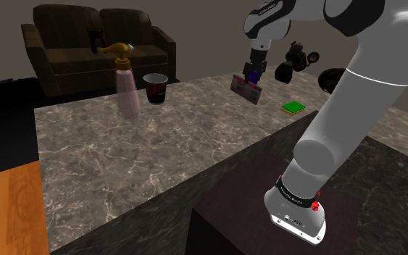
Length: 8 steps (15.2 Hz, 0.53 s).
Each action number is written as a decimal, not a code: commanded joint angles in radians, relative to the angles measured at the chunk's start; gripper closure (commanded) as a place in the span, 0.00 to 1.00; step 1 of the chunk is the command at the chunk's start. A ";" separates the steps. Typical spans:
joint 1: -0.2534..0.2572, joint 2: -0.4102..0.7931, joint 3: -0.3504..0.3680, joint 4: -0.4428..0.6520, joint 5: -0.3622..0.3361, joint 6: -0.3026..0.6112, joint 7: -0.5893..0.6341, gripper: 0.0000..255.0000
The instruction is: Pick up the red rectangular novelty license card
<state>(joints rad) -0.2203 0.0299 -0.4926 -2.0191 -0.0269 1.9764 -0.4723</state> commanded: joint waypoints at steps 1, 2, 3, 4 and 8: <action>-0.001 0.006 -0.001 -0.016 0.003 0.022 -0.002 0.00; -0.001 0.006 -0.001 -0.016 0.003 0.022 -0.002 0.00; -0.001 0.007 -0.001 -0.016 0.003 0.023 -0.002 1.00; -0.001 0.006 0.000 -0.017 0.003 0.023 -0.002 1.00; -0.001 0.007 -0.001 -0.016 0.003 0.023 -0.003 1.00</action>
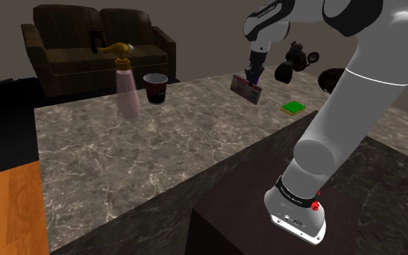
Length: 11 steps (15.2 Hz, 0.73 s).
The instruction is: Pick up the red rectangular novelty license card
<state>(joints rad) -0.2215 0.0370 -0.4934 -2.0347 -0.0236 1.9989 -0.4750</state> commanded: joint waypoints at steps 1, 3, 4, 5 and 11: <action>0.000 0.000 0.000 0.000 0.000 0.000 0.000 1.00; 0.000 0.000 0.000 0.000 0.000 0.000 0.000 1.00; 0.000 -0.001 0.000 -0.001 0.000 0.000 0.001 1.00; 0.001 -0.006 0.000 0.008 -0.003 -0.013 0.002 1.00; 0.003 -0.031 0.002 0.063 -0.014 -0.092 0.009 1.00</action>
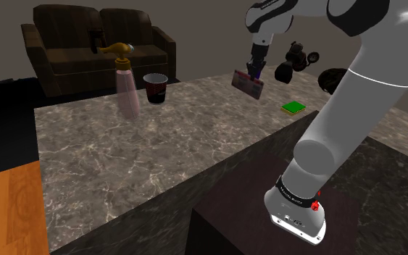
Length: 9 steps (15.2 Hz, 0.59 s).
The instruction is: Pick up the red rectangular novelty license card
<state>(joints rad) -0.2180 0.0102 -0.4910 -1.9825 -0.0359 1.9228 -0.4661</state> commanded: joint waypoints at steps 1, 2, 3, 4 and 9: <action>0.000 -0.008 0.000 0.021 -0.004 -0.028 0.001 1.00; 0.000 -0.011 0.000 0.031 -0.005 -0.042 0.001 1.00; 0.001 -0.014 0.001 0.042 -0.006 -0.055 0.002 1.00; 0.001 -0.017 0.001 0.053 -0.007 -0.068 0.002 1.00; 0.002 -0.026 0.002 0.099 -0.011 -0.123 0.004 1.00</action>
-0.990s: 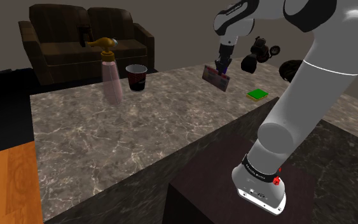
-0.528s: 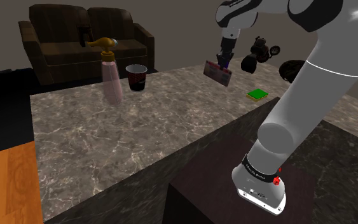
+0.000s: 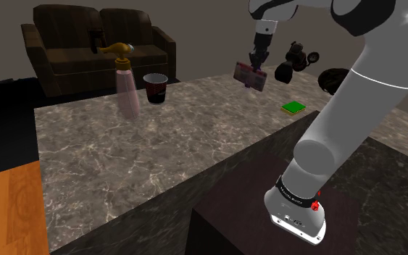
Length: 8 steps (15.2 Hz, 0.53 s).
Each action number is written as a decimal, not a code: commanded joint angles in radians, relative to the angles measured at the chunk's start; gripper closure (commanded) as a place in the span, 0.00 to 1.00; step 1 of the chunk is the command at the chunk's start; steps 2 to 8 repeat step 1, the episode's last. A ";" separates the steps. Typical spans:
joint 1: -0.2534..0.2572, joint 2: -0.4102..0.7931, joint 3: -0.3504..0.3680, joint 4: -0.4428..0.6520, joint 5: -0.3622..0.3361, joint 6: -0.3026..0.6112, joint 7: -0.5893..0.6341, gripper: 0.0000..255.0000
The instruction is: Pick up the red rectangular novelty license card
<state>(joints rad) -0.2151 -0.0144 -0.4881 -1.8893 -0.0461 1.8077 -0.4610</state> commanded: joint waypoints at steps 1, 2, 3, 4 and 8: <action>-0.001 -0.001 -0.001 0.006 -0.001 -0.007 -0.002 1.00; -0.001 -0.001 -0.001 0.006 -0.001 -0.007 -0.002 1.00; -0.001 -0.001 -0.001 0.006 -0.001 -0.007 -0.002 1.00; -0.001 -0.001 -0.001 0.006 -0.001 -0.007 -0.002 1.00; -0.001 -0.001 -0.001 0.006 -0.001 -0.007 -0.002 1.00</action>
